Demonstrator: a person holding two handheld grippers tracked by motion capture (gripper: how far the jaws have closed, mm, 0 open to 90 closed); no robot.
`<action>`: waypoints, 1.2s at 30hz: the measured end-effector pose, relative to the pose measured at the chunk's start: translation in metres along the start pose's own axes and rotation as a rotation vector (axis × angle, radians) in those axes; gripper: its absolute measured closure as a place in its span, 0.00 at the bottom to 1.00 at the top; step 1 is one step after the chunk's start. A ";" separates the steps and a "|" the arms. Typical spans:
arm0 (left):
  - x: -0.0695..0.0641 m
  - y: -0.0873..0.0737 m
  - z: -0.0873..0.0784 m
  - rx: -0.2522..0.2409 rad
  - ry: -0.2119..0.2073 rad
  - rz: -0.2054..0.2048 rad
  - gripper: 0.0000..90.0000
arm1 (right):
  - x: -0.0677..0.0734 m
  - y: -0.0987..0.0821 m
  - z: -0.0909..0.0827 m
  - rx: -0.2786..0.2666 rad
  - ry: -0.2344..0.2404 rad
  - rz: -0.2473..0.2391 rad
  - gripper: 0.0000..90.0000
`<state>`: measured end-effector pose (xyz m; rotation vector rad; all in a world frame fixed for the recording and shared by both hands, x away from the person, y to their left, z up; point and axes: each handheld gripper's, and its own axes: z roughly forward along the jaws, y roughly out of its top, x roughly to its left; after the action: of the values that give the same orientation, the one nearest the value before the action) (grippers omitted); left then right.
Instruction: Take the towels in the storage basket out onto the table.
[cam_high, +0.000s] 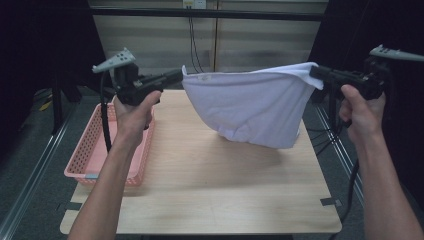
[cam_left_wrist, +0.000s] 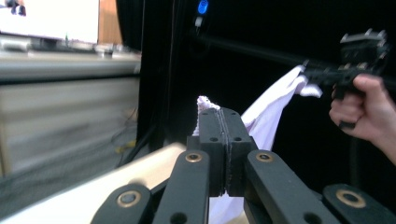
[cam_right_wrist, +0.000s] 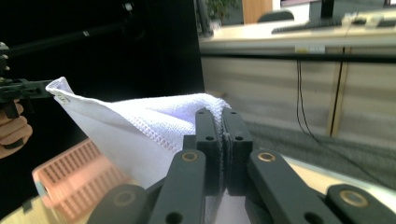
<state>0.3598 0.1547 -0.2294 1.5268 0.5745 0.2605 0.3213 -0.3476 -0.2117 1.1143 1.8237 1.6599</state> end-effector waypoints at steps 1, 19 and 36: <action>-0.007 0.003 -0.004 0.002 0.002 0.029 0.99 | 0.004 0.005 -0.004 -0.016 0.000 -0.011 0.97; -0.065 -0.210 -0.085 0.355 -0.139 -0.163 0.99 | 0.070 -0.209 -0.074 0.343 0.104 0.049 0.97; -0.045 -0.253 -0.016 0.551 -0.196 -0.202 0.83 | 0.056 -0.248 -0.053 0.420 0.015 0.022 0.61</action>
<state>0.2659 0.1333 -0.4679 1.9777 0.6711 -0.2222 0.1815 -0.3262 -0.4291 1.2921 2.2421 1.3294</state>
